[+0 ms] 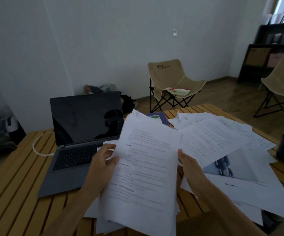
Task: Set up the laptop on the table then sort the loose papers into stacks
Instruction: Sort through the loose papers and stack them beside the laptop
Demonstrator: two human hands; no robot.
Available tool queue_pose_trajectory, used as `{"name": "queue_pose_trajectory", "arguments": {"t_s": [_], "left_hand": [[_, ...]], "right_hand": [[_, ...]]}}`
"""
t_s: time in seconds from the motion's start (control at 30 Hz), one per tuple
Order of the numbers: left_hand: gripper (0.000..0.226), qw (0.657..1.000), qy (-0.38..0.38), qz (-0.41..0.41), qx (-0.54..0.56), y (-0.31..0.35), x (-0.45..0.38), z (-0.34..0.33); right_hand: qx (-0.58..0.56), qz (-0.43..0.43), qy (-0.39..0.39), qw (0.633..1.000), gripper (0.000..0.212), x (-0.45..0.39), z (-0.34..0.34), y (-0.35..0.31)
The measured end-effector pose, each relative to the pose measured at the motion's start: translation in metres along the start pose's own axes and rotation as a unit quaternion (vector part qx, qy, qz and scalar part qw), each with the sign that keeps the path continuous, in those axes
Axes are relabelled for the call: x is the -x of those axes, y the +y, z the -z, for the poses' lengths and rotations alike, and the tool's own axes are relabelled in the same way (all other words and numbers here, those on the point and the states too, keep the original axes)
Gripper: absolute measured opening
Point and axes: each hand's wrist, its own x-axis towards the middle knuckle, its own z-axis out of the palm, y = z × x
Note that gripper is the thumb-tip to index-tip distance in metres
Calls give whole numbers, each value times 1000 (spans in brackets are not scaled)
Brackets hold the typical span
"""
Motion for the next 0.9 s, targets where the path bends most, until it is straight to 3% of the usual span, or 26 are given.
{"name": "queue_pose_trajectory", "arguments": {"t_s": [0.13, 0.3, 0.47, 0.57, 0.63, 0.7, 0.77, 0.83, 0.87, 0.9], "left_hand": [[29, 999, 4, 6, 31, 7, 9, 4], [30, 999, 1, 22, 24, -6, 14, 3], [31, 1000, 16, 11, 7, -14, 14, -5], [26, 996, 76, 45, -19, -24, 10, 0], [21, 988, 108, 92, -64, -31, 4, 12], [19, 978, 98, 127, -137, -33, 1, 23], [21, 971, 81, 136, -182, -33, 1, 25], [25, 970, 82, 130, -187, -28, 4, 21], [28, 971, 80, 127, -185, -26, 4, 18], [32, 972, 74, 127, -184, -25, 5, 16]], "right_hand": [[-111, 8, -57, 992, 24, 1, 4, -5], [-136, 31, -27, 990, 27, -1, 6, -3], [-59, 76, -36, 995, 30, 5, 7, -9], [48, 91, 48, 994, 34, 0, 7, -6], [50, 93, 134, 985, 34, -6, 15, -9], [-5, 39, 193, 980, 35, -14, 25, -10], [-21, -54, 186, 981, 46, -18, 32, -2], [68, -83, 146, 983, 29, -20, 35, 7], [129, -66, 143, 979, 11, -17, 34, 5], [186, -34, 156, 970, 11, -16, 36, 1]]}}
